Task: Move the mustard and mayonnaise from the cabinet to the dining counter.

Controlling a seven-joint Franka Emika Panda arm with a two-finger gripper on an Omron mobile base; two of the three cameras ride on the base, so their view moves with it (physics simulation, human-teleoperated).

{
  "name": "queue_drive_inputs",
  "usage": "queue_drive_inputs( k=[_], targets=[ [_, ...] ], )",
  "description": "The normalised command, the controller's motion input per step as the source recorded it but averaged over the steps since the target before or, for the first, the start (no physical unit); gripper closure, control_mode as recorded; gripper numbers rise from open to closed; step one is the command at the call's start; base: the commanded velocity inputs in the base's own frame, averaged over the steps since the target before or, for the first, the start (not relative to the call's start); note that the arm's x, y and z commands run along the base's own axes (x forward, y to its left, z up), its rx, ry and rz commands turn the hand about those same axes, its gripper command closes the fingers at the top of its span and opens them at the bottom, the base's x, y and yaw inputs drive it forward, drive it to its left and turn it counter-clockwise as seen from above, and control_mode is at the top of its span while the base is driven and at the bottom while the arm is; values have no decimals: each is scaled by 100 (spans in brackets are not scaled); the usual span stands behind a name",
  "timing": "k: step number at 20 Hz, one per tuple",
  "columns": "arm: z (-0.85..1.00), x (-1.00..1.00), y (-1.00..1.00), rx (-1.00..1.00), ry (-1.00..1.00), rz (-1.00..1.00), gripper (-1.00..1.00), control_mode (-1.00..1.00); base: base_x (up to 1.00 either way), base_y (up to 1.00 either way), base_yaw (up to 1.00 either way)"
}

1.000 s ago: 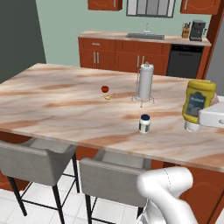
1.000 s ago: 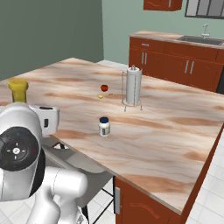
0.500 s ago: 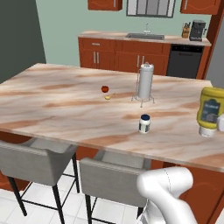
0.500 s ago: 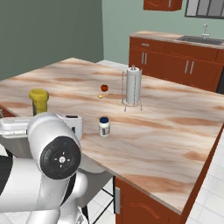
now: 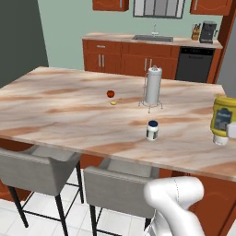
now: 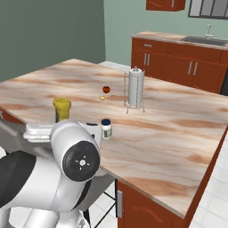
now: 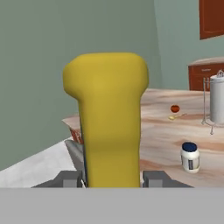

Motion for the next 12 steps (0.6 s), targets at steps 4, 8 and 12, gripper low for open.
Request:
queue_drive_inputs(
  k=[4, 8, 12],
  targets=[
    [-48, 56, -9, 5, 0, -12, 100, -100, 0, 0, 0],
    [-57, 44, -10, 1, -1, -3, 100, -100, 0, 0, 0],
    [-66, 33, -5, 0, -7, 0, 100, -100, 0, 0, 0]
  ],
)
